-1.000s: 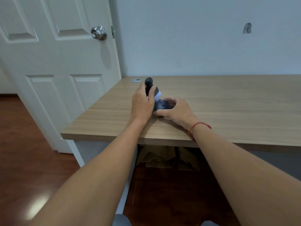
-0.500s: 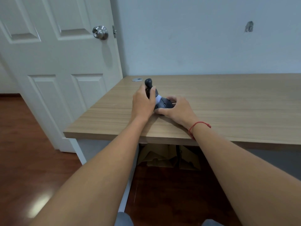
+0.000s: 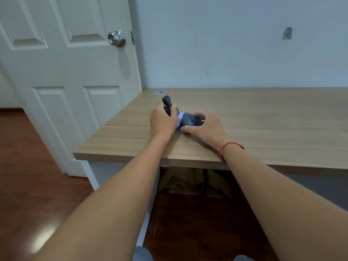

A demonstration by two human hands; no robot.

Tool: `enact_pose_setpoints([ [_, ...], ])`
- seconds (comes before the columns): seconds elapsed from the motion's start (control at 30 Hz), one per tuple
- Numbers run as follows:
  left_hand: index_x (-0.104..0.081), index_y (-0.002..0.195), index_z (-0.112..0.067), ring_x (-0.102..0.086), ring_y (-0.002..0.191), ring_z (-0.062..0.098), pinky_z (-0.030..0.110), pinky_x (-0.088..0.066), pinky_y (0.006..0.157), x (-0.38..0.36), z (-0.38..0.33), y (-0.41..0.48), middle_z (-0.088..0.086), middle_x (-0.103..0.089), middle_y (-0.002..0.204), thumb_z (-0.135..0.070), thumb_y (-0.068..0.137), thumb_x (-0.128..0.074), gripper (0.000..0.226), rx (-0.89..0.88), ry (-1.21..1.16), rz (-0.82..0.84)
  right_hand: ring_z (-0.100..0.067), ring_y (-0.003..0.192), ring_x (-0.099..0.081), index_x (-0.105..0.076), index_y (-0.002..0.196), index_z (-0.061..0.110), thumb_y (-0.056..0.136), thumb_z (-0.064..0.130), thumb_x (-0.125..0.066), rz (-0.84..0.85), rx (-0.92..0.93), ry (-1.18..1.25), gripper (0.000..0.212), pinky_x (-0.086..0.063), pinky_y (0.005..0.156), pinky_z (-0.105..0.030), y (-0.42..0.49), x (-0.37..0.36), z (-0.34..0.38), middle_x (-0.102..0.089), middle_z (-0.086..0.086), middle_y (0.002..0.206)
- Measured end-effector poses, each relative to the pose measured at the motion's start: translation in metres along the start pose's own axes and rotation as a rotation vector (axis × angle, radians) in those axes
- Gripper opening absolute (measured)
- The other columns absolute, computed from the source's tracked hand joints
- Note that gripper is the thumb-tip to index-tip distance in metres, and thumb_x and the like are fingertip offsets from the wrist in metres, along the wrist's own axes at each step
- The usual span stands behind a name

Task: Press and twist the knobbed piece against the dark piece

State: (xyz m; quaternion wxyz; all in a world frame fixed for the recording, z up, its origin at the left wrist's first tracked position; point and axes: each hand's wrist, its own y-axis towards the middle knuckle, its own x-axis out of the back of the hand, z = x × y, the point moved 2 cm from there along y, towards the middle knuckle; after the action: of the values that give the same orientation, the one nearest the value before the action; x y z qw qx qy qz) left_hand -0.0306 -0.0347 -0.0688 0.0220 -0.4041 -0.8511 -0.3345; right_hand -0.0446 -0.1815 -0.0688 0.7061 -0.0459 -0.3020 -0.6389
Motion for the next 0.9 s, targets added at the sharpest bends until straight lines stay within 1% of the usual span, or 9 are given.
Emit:
enact_pose_setpoints([
  [0.1,-0.061,0.086,0.002,-0.062,0.081,0.033,0.036,-0.046,0.070,0.001,0.002,0.000,0.017,-0.069,0.084,-0.024,0.091,-0.055,0.027,0.018,0.101,-0.017,-0.009,0.093,-0.049,-0.058,0.124,0.008,0.074,0.023,-0.081,-0.009,0.004,-0.004,0.058,-0.034,0.058,-0.008,0.000,0.000,0.000,-0.053,0.004,0.104],
  [0.27,-0.060,0.081,-0.004,-0.063,0.073,0.023,0.034,-0.051,0.069,0.003,-0.010,-0.005,0.007,-0.067,0.074,-0.028,0.091,-0.056,0.026,-0.099,-0.042,-0.015,0.000,0.074,-0.049,-0.062,0.116,0.009,0.073,0.025,-0.082,-0.005,0.001,-0.010,0.051,-0.037,0.057,-0.008,0.000,-0.001,0.001,-0.054,0.008,0.094],
  [0.33,-0.061,0.083,-0.002,-0.064,0.077,0.026,0.037,-0.052,0.069,0.000,-0.004,-0.002,0.011,-0.069,0.079,-0.028,0.090,-0.057,0.027,-0.084,0.036,0.008,-0.004,0.082,-0.050,-0.061,0.119,0.008,0.072,0.026,-0.082,-0.011,0.007,-0.023,0.055,-0.036,0.058,-0.008,0.000,-0.001,0.001,-0.054,0.006,0.099],
  [0.43,-0.062,0.088,-0.001,-0.064,0.084,0.032,0.035,-0.048,0.067,0.000,0.004,0.001,0.016,-0.069,0.087,-0.027,0.091,-0.055,0.027,-0.006,0.185,-0.016,-0.009,0.094,-0.049,-0.058,0.125,0.007,0.073,0.026,-0.082,-0.021,0.018,-0.048,0.060,-0.033,0.059,-0.007,-0.001,-0.001,0.002,-0.051,0.004,0.104],
  [0.53,-0.060,0.081,-0.002,-0.065,0.075,0.028,0.039,-0.053,0.068,0.000,-0.005,-0.002,0.012,-0.069,0.077,-0.029,0.090,-0.055,0.029,-0.092,0.034,-0.019,-0.006,0.088,-0.049,-0.058,0.124,0.007,0.073,0.026,-0.082,-0.016,0.008,-0.037,0.060,-0.035,0.058,-0.008,0.000,-0.001,0.001,-0.052,0.005,0.102],
  [0.6,-0.058,0.077,-0.002,-0.064,0.070,0.025,0.038,-0.053,0.066,0.001,-0.009,-0.005,0.011,-0.067,0.071,-0.029,0.090,-0.056,0.030,-0.121,-0.025,-0.007,-0.003,0.083,-0.048,-0.059,0.122,0.007,0.073,0.027,-0.082,-0.011,0.009,-0.038,0.057,-0.036,0.057,-0.008,0.000,-0.001,0.001,-0.052,0.006,0.100],
  [0.73,-0.062,0.082,0.000,-0.064,0.079,0.031,0.035,-0.048,0.065,-0.001,0.002,0.000,0.015,-0.069,0.082,-0.028,0.089,-0.057,0.029,-0.017,0.143,-0.001,-0.011,0.094,-0.052,-0.057,0.122,0.009,0.072,0.028,-0.083,-0.017,0.000,-0.050,0.059,-0.035,0.060,-0.008,0.001,-0.002,0.001,-0.053,0.004,0.104],
  [0.83,-0.060,0.079,-0.001,-0.064,0.076,0.027,0.033,-0.050,0.066,0.000,-0.002,-0.001,0.011,-0.068,0.077,-0.029,0.090,-0.056,0.030,-0.061,0.049,-0.008,-0.011,0.094,-0.052,-0.058,0.123,0.010,0.073,0.026,-0.078,-0.010,-0.015,-0.057,0.055,-0.037,0.063,-0.010,0.003,-0.002,0.000,-0.059,0.001,0.110],
  [0.9,-0.055,0.075,-0.006,-0.060,0.069,0.020,0.021,-0.047,0.063,0.003,-0.010,-0.005,0.003,-0.063,0.068,-0.028,0.092,-0.056,0.027,-0.112,-0.039,0.000,-0.011,0.096,-0.051,-0.057,0.127,0.010,0.075,0.025,-0.076,0.007,-0.014,-0.068,0.057,-0.040,0.074,-0.015,0.003,-0.002,0.001,-0.058,0.002,0.112],
])
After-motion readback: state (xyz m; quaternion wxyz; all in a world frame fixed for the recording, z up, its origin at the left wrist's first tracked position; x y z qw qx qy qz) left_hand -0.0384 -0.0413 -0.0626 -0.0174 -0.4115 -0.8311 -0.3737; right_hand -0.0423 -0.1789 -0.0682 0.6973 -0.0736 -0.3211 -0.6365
